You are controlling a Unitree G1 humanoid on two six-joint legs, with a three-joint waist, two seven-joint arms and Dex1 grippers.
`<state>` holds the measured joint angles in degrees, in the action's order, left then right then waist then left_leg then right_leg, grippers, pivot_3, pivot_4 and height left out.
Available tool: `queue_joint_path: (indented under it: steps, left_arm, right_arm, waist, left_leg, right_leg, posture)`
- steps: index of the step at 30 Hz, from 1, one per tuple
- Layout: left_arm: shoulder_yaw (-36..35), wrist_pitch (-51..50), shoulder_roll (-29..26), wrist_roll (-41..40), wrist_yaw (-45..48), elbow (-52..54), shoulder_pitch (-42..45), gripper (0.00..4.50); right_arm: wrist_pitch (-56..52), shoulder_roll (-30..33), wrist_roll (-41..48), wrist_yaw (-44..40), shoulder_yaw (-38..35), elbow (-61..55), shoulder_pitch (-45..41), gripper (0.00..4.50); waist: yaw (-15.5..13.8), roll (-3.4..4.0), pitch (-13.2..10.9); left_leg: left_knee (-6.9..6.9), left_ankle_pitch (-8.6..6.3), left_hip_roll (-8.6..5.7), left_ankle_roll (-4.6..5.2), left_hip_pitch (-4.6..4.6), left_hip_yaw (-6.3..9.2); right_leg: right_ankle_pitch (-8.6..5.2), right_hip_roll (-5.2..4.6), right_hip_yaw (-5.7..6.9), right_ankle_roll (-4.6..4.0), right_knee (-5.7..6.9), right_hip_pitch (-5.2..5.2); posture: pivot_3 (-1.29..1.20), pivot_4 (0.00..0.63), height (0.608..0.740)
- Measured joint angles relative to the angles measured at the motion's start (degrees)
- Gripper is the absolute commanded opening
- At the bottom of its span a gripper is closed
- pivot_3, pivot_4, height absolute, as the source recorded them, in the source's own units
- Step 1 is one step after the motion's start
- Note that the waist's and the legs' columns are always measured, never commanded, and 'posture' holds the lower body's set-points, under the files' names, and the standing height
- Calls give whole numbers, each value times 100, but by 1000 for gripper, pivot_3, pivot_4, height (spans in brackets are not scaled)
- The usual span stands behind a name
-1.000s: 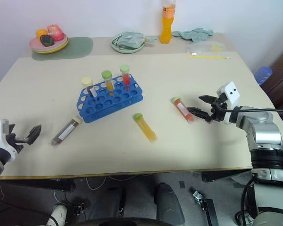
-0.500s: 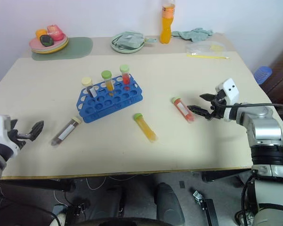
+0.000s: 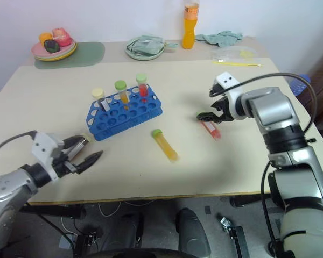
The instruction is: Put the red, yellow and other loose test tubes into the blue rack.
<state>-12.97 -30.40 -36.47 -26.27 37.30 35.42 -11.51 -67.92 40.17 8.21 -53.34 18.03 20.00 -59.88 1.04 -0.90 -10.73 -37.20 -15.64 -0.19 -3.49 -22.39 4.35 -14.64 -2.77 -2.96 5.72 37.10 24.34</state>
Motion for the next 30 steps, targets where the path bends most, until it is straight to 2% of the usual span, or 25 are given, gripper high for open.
queue_joint_path:
  steps: [4,7,13,16,18,21,22,26,28,30]
  left_arm:
    - [604,39,234,77,-73,187,154,4497]
    - [1039,75,434,219,-204,185,331,4497]
    - [1230,152,571,305,-334,183,332,4497]
    - [1322,244,577,375,-352,183,330,4500]
    - [1341,265,577,411,-355,181,329,4500]
    - [1381,268,577,437,-371,182,335,4500]
    - [1395,268,578,437,-370,182,334,4500]
    - [1385,314,558,436,-351,182,264,4500]
    - [1348,376,543,439,-333,173,140,4500]
    - [1300,443,552,442,-349,143,51,4500]
  right_arm:
    - [-783,-230,-185,348,412,476,-579,4350]
    - [-941,-396,-325,530,763,732,-644,4350]
    - [-905,-514,-477,655,1004,1192,-733,4350]
    - [-863,-566,-485,623,1102,1316,-755,3570]
    - [-859,-585,-496,620,1114,1359,-755,2629]
    - [-820,-627,-525,646,1117,1381,-754,973]
    - [-813,-625,-529,641,1117,1370,-754,693]
    - [-903,-535,-440,565,1038,924,-673,666]
    - [-715,-369,-223,493,652,47,-276,666]
    - [121,-426,27,529,-58,-993,470,666]
  waist:
    - [-37,1,0]
    - [-9,0,1]
    - [24,8,-2]
    - [18,8,-3]
    - [17,9,-3]
    - [17,8,-3]
    - [17,8,-3]
    - [16,10,-4]
    - [9,9,-3]
    - [4,7,-2]
  left_leg:
    - [1,0,-2,0,-2,2]
    - [1,0,-2,0,-2,1]
    - [2,0,-1,1,-2,0]
    - [2,0,-1,1,-2,0]
    - [2,0,-1,1,-3,0]
    - [1,0,-1,1,-3,0]
    - [1,0,-1,1,-3,0]
    - [3,0,-1,1,-3,1]
    - [8,-1,0,3,-3,3]
    - [6,-3,2,5,-4,6]
  right_leg:
    - [0,-2,2,0,-2,0]
    - [0,0,2,1,0,1]
    - [1,2,1,1,5,7]
    - [1,3,1,1,5,7]
    - [1,3,1,1,4,7]
    - [1,3,1,1,4,7]
    - [1,3,1,1,5,7]
    - [0,3,1,1,3,7]
    - [0,4,2,2,-1,7]
    - [-1,8,4,3,-3,4]
  posture:
    - [0,150,740]
    - [0,150,740]
    - [0,150,740]
    - [0,150,740]
    - [0,150,740]
    - [0,150,740]
    - [0,150,740]
    - [0,150,740]
    - [0,150,740]
    - [0,150,740]
